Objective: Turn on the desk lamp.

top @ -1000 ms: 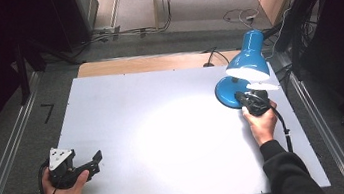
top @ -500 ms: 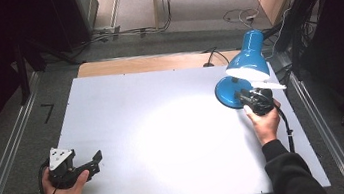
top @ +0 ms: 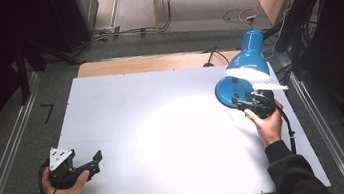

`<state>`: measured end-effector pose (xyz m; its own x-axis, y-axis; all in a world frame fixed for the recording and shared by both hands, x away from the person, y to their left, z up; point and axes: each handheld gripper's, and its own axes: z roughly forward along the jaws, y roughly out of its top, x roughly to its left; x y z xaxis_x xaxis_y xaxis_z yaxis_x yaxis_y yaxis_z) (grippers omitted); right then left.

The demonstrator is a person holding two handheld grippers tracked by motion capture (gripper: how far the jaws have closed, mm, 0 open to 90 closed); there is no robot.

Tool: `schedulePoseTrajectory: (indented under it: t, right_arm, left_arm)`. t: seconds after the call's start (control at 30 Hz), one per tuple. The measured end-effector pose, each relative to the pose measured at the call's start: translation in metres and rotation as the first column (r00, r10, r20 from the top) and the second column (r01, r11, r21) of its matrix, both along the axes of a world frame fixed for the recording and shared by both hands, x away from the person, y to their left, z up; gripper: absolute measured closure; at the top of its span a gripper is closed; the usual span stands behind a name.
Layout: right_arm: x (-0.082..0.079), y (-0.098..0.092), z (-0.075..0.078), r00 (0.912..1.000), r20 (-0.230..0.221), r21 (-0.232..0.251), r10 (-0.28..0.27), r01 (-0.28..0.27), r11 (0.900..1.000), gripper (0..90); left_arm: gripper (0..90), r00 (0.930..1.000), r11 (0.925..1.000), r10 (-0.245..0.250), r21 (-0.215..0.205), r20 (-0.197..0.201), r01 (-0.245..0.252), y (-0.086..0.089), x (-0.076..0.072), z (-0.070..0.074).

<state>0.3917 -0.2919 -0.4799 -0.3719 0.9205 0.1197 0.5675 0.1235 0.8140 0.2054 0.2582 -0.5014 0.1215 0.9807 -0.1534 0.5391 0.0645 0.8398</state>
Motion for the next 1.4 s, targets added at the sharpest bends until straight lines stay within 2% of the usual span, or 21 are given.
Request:
schedulePoseTrajectory:
  t: [0.37, 0.53, 1.07, 1.4]
  right_arm:
    - [-0.007, -0.004, 0.001, 1.0, 0.0, -0.021, 0.007, -0.007, 1.0, 29.9]
    - [-0.011, -0.007, 0.002, 1.0, 0.004, -0.015, 0.005, -0.005, 1.0, 29.4]
    - [-0.032, -0.021, 0.008, 0.9998, 0.013, -0.022, 0.012, -0.011, 1.0, 28.1]
    - [-0.044, -0.026, 0.008, 0.9999, 0.008, -0.043, 0.011, -0.01, 0.999, 26.9]
  left_arm:
    - [7.4, 1.0, 1.0, 0.0, 0.0, 0.001, 0.0, 0.0, 0.0, 0.0]
    - [7.4, 1.0, 1.0, -0.001, -0.002, 0.002, 0.001, 0.0, 0.0, 0.0]
    - [7.4, 1.0, 1.0, -0.003, 0.001, 0.002, 0.003, -0.001, 0.0, 0.001]
    - [7.4, 1.0, 1.0, -0.004, 0.0, 0.002, 0.004, -0.001, 0.001, 0.001]
